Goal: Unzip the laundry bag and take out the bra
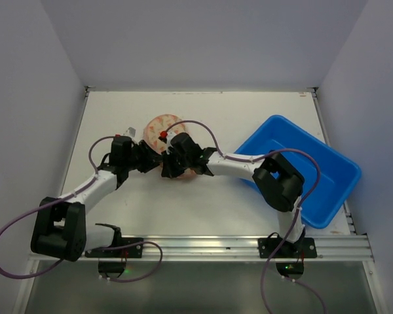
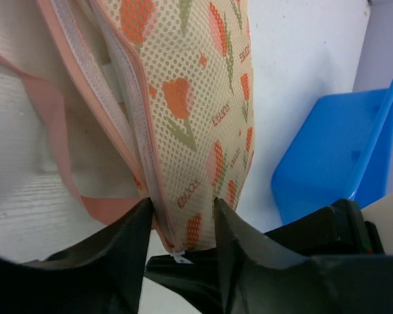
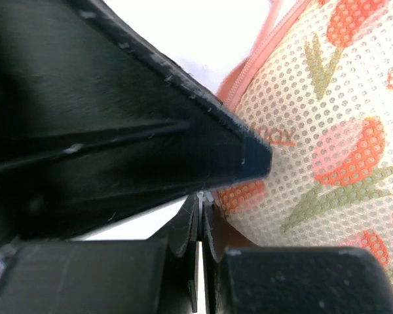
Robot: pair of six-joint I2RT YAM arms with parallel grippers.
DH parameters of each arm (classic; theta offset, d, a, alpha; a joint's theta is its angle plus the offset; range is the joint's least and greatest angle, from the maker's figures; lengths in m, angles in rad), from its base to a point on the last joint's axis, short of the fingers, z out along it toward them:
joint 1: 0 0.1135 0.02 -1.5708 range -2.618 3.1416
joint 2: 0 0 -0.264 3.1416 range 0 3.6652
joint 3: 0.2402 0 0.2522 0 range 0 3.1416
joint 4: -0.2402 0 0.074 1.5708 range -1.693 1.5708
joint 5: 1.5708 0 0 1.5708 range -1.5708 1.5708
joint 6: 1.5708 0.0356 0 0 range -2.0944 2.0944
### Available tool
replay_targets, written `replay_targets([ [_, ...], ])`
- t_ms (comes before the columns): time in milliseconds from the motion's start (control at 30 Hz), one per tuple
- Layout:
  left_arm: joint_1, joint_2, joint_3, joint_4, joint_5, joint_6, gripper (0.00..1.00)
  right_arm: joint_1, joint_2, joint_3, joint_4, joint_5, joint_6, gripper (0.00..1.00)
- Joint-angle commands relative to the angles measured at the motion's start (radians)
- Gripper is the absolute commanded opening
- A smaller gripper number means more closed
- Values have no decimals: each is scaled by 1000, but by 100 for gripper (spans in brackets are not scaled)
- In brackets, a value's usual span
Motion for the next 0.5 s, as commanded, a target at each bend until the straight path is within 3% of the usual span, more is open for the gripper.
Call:
replay_targets([
  [0,-10,18,-22,68,-12,-13,36,7,-51,-7,49,-21,-1,0],
  [167,-15,46,-24,92,-6,-20,0,7,-127,-85,77,-24,-10,0],
  [300,-10,46,16,37,-37,28,0,-9,-205,-192,62,23,-53,0],
  [467,81,69,70,-61,-32,124,0,-145,-344,-344,7,26,-45,0],
])
